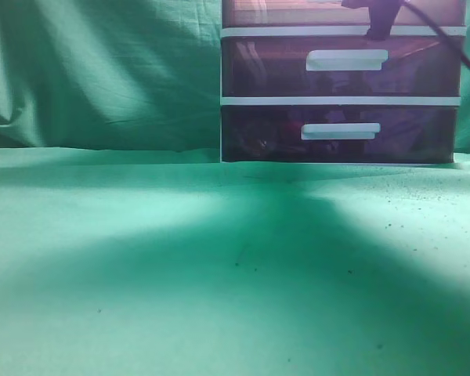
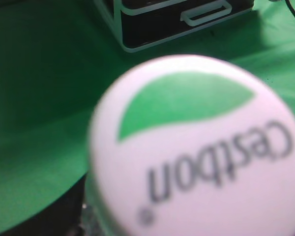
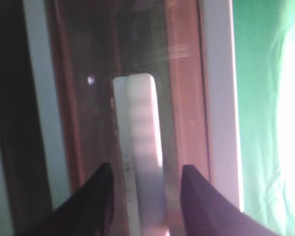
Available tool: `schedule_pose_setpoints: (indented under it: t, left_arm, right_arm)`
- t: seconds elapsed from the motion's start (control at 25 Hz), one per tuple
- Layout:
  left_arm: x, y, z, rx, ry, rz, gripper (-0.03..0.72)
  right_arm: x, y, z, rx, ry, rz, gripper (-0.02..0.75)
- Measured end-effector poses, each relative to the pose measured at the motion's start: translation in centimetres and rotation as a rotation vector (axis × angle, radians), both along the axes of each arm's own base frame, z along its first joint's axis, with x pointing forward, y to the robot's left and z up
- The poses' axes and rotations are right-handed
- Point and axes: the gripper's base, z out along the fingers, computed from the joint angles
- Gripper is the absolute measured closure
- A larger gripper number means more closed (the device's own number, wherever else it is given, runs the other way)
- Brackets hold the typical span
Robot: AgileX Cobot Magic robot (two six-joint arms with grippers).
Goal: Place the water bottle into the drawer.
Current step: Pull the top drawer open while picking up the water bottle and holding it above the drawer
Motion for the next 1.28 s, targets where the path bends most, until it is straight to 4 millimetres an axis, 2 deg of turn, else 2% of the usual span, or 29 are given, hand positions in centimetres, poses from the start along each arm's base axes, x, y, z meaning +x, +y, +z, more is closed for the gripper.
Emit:
schedule_pose_setpoints:
  t: [0.04, 0.12, 0.2, 0.44, 0.52, 0.68, 0.92, 1.08, 1.28]
  left_arm:
    - [0.0, 0.0, 0.0, 0.0, 0.0, 0.0, 0.393]
    - [0.0, 0.0, 0.0, 0.001, 0.002, 0.0, 0.393]
    - [0.0, 0.0, 0.0, 0.001, 0.002, 0.0, 0.393]
    - [0.0, 0.0, 0.0, 0.006, 0.001, -0.001, 0.393]
    - [0.0, 0.0, -0.1, 0.008, 0.008, -0.002, 0.393]
    - [-0.2, 0.0, -0.2, 0.011, 0.025, -0.006, 0.393]
    - [-0.2, 0.0, -0.1, 0.008, 0.023, -0.005, 0.393]
    - [-0.1, 0.0, 0.0, -0.002, 0.008, -0.002, 0.393]
    - [0.0, -0.1, 0.1, -0.026, 0.001, 0.001, 0.393]
  right_arm:
    - [0.1, 0.0, 0.0, 0.002, -0.014, -0.003, 0.442]
    - [0.1, 0.0, 0.2, 0.006, -0.033, -0.005, 0.575]
    - [0.2, 0.1, -0.1, -0.015, -0.03, -0.001, 0.638]
    - [-0.3, 0.0, -0.1, -0.062, -0.041, 0.005, 0.626]
    - [-1.5, -0.4, -0.2, -0.09, -0.045, 0.002, 0.626]
    - [-5.6, -1.0, -0.9, -0.149, -0.054, 0.013, 0.626]
    - [-10.9, -1.3, -1.4, -0.119, -0.025, 0.012, 0.626]
    - [-13.0, -0.5, -1.7, -0.091, -0.005, 0.003, 0.626]
    - [-14.4, 0.3, -2.2, -0.106, 0.009, -0.018, 0.626]
